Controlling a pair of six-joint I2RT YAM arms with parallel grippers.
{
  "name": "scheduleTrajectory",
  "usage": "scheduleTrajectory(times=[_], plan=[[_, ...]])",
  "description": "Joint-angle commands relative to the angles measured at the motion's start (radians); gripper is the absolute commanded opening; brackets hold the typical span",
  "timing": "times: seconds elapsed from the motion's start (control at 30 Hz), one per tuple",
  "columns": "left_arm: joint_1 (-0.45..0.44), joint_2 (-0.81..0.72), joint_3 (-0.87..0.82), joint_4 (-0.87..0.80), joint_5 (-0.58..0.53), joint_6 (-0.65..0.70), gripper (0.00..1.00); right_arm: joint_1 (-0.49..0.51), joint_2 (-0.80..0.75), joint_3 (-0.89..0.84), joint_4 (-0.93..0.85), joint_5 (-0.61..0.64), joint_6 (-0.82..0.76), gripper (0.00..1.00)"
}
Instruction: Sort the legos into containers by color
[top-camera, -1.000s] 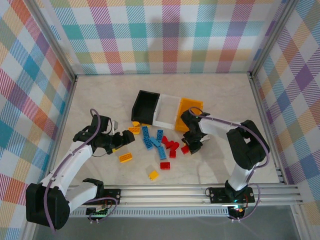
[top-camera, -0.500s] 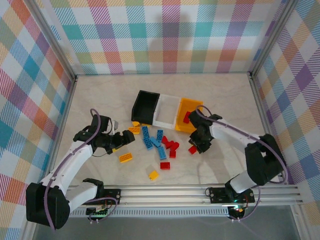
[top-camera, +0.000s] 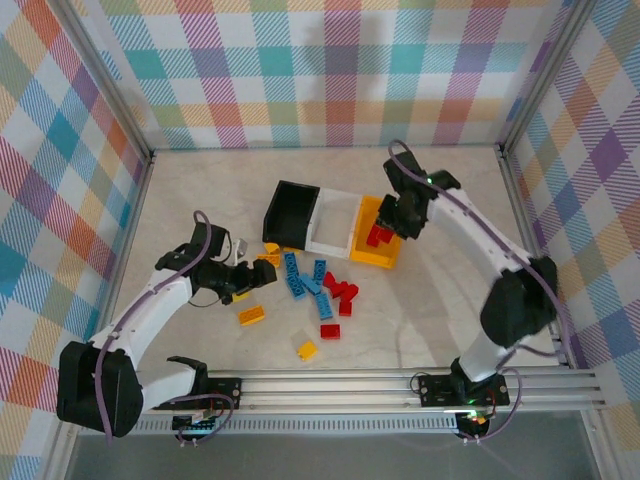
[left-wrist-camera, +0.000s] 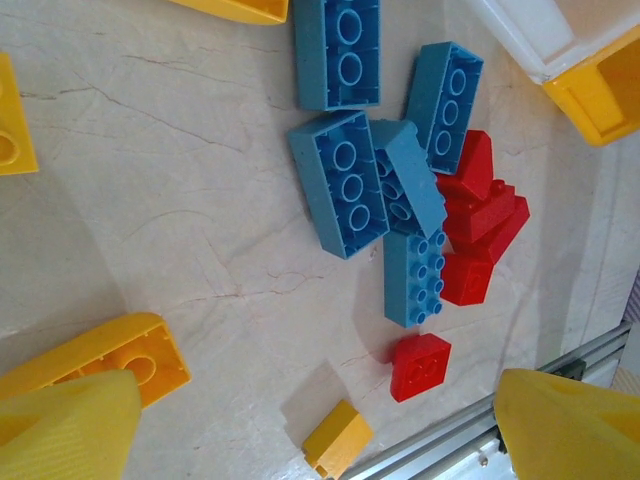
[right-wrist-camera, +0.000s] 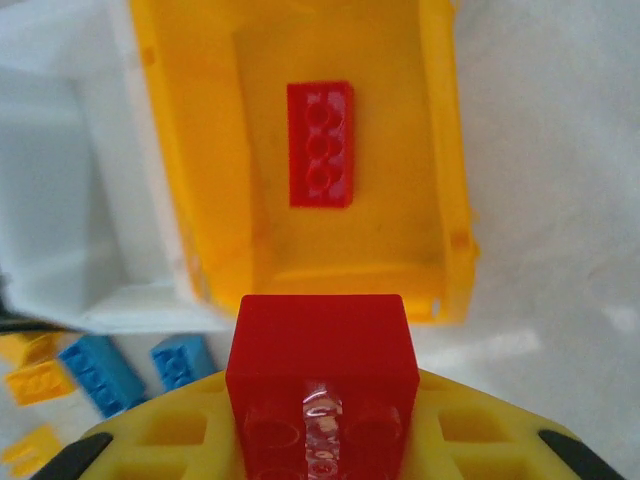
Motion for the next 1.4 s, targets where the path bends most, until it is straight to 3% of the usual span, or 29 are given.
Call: scheduleTrajectory(times=[0.0, 0.13, 0.33, 0.5, 0.83, 1.07, 1.37], plan=[[-0.008, -0.045, 0.009, -0.048, 0.001, 0.017, 0.91, -0.017, 0.138, 0.126, -0.103, 0.01, -0.208, 0.18], [-0.008, -0.051, 0.012, -0.061, -0.006, 0.019, 0.91, -0.017, 0.3, 0.285, -0.203, 0.044, -0.286, 0.17], [-0.008, -0.025, 0.024, -0.072, -0.011, 0.04, 0.92, -0.017, 0.394, 0.324, -0.244, 0.081, -0.288, 0.2], [-0.007, 0.003, 0.029, -0.067, -0.027, 0.045, 0.92, -0.016, 0.399, 0.314, -0.244, 0.071, -0.271, 0.32], [-0.007, 0.034, 0.049, -0.15, -0.169, 0.016, 0.91, -0.006, 0.192, 0.254, -0.208, -0.007, -0.213, 0.65], [-0.011, 0.061, 0.06, -0.226, -0.248, -0.032, 0.91, 0.062, 0.021, 0.036, -0.108, -0.106, -0.128, 0.68], [-0.026, 0.131, 0.022, -0.211, -0.239, -0.124, 0.91, 0.15, -0.052, -0.124, -0.03, -0.154, -0.08, 0.69]])
